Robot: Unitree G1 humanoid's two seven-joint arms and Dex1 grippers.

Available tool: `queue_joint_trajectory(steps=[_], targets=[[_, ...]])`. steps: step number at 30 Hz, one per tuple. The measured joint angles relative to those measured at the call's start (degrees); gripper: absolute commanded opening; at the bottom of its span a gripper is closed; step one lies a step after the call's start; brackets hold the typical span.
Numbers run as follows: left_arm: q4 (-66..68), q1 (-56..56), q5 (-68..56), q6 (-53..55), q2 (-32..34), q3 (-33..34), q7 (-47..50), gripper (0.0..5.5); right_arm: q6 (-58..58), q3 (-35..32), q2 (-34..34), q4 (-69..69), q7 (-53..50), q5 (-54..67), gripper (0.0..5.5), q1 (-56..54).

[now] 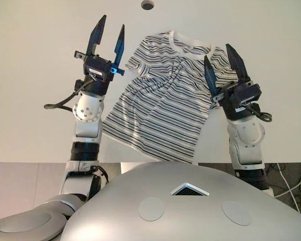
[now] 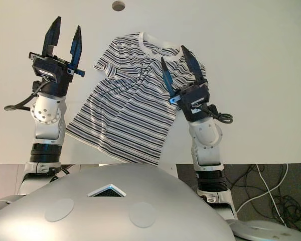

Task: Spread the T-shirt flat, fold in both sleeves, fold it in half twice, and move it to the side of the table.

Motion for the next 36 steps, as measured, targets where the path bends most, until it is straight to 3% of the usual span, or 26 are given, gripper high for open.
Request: queue_joint_trajectory(steps=[21,31,36], targets=[[0.81,-1.82,2.33,-0.11,-0.44,-0.46,0.72,1.97,-3.11,2.46,-2.54,0.95,2.28,-3.26,2.38,1.52],[12.72,-14.24,18.06,-1.41,2.36,-5.06,3.09,1.97,-0.70,4.48,-11.77,5.20,8.91,-7.75,2.38,1.77],[15.36,-15.89,20.14,-2.90,3.06,-8.58,3.19,1.97,0.03,4.71,-13.67,5.20,10.21,-8.10,2.38,1.97]])
